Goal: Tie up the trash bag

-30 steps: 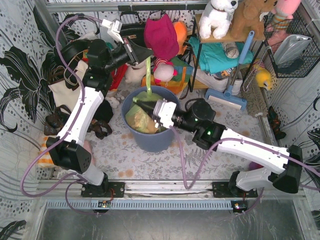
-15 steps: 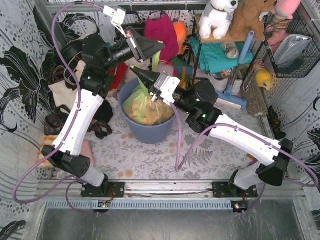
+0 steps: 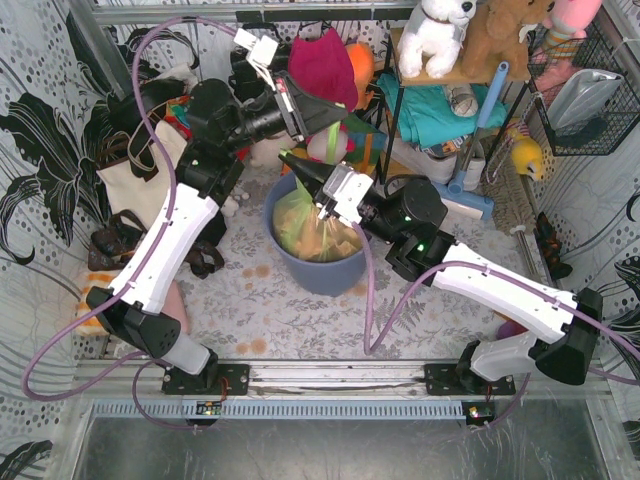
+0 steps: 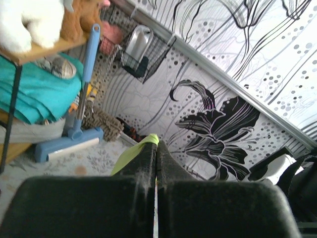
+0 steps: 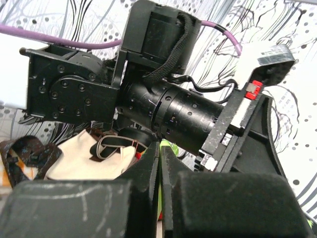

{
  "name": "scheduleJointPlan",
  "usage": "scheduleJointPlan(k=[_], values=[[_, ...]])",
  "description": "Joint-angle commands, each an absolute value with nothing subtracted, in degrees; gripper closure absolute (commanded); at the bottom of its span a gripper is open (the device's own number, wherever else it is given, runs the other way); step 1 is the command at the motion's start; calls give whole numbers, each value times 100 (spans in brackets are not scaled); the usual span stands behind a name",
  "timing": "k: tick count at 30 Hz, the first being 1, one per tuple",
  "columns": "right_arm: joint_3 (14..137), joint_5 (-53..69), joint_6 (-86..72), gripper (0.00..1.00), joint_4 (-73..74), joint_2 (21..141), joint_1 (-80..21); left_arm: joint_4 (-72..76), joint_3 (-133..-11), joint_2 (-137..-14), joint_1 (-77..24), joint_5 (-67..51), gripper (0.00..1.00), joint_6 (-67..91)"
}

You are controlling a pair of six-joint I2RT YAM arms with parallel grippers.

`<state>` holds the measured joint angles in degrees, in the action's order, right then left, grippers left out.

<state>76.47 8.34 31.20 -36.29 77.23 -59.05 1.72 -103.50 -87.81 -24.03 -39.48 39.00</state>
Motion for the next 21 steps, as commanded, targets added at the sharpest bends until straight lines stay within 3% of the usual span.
scheduleJointPlan(k=[1,3,8,12,21], values=[[7364,659,2997,100,-4126,7449,-5894,540,-10019,-8478,-2483,-3774,100,3865],[7243,583,2972,99,-4169,7407,-5889,433,-9858,-8416,-2481,-3637,95,3758],[7143,348,2974,73,-4256,7335,-5894,196,-9828,-8428,-2487,-3425,56,3556],[7364,408,2996,59,-3980,7275,-5891,-165,-10366,-8593,-2478,-3365,40,3307],[7600,372,3101,37,-3324,6852,-5893,-690,-11074,-8561,-2347,-2691,28,2752]])
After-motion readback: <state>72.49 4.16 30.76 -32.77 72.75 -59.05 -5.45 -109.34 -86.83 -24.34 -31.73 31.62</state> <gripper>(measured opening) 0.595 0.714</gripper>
